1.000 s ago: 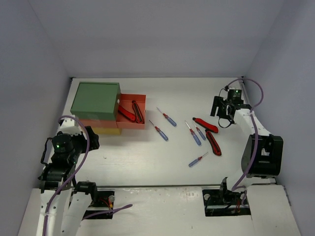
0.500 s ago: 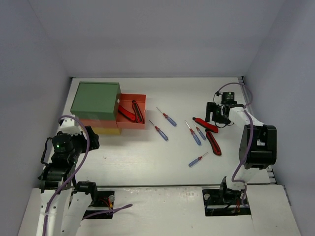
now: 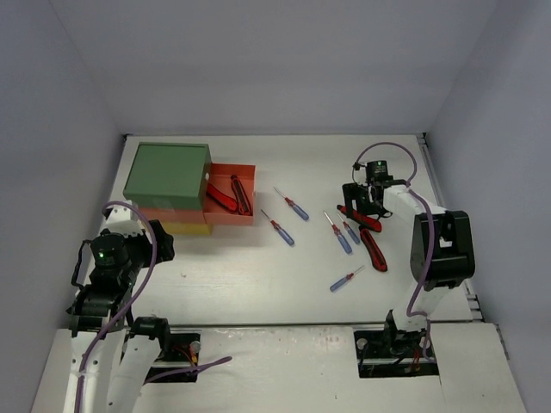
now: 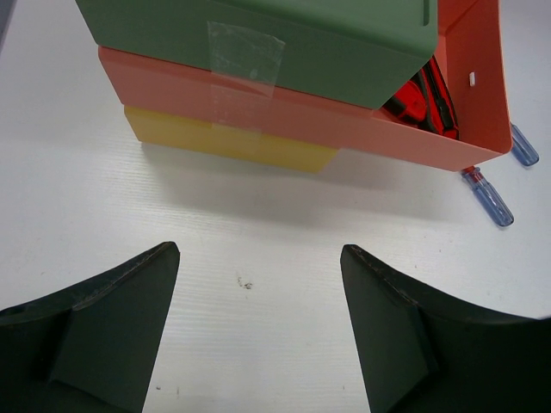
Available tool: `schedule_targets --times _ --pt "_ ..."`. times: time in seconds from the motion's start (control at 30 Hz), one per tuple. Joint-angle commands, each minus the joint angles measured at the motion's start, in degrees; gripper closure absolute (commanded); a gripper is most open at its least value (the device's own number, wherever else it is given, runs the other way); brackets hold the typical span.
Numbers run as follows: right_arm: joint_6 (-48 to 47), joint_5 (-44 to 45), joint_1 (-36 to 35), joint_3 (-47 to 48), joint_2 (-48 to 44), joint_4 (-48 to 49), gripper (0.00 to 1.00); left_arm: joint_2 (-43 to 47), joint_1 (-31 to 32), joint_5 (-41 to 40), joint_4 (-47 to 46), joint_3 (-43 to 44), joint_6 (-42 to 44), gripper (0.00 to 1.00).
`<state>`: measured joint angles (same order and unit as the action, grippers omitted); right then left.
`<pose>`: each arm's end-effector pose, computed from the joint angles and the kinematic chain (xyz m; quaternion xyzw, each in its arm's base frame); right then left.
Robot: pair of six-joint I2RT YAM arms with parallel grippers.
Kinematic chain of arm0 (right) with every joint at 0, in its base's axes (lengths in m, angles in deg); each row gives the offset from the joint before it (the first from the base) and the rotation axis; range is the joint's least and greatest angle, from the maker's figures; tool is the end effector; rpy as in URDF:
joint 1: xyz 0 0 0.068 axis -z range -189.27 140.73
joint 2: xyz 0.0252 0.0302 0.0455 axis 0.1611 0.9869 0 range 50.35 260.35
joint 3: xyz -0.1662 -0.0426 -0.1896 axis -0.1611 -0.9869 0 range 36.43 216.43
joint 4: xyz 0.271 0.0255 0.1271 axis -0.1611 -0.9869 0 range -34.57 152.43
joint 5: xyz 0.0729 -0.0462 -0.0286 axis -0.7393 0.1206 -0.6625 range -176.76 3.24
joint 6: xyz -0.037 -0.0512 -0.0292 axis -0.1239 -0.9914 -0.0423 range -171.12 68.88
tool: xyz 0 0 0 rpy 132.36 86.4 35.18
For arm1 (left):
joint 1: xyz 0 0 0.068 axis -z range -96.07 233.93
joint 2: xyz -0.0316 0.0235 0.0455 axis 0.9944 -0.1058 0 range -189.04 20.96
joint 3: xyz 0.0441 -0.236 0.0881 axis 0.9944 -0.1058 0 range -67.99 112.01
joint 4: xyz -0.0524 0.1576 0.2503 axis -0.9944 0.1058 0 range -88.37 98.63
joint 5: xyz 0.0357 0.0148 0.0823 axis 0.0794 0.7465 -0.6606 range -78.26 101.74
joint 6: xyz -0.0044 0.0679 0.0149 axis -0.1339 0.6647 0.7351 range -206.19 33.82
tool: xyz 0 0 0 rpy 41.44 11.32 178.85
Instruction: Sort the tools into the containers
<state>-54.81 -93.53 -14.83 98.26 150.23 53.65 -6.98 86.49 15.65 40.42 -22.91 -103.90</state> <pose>0.4111 0.0467 0.1320 -0.0965 0.9235 0.0609 0.3663 0.1792 -0.0119 0.3224 -0.0900 0.8222 -0.1266 0.5477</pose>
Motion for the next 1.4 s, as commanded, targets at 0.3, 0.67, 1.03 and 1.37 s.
schedule_targets --times 0.3,0.67,1.03,1.37 --pt "-0.3 1.5 0.6 2.4 3.9 0.4 0.32 -1.1 -0.4 1.1 -3.1 0.4 -0.6 0.27" --pt "3.7 3.3 2.5 5.2 7.2 0.9 0.54 -1.6 -0.4 0.9 -3.2 0.4 -0.7 0.27" --pt "7.3 1.5 2.6 11.4 7.8 0.8 1.0 -2.2 -0.4 0.8 -3.1 0.5 -0.7 0.27" --pt "20.5 -2.3 -9.3 19.6 -5.2 2.2 1.0 -2.3 -0.4 0.7 -3.2 0.6 -0.7 0.27"
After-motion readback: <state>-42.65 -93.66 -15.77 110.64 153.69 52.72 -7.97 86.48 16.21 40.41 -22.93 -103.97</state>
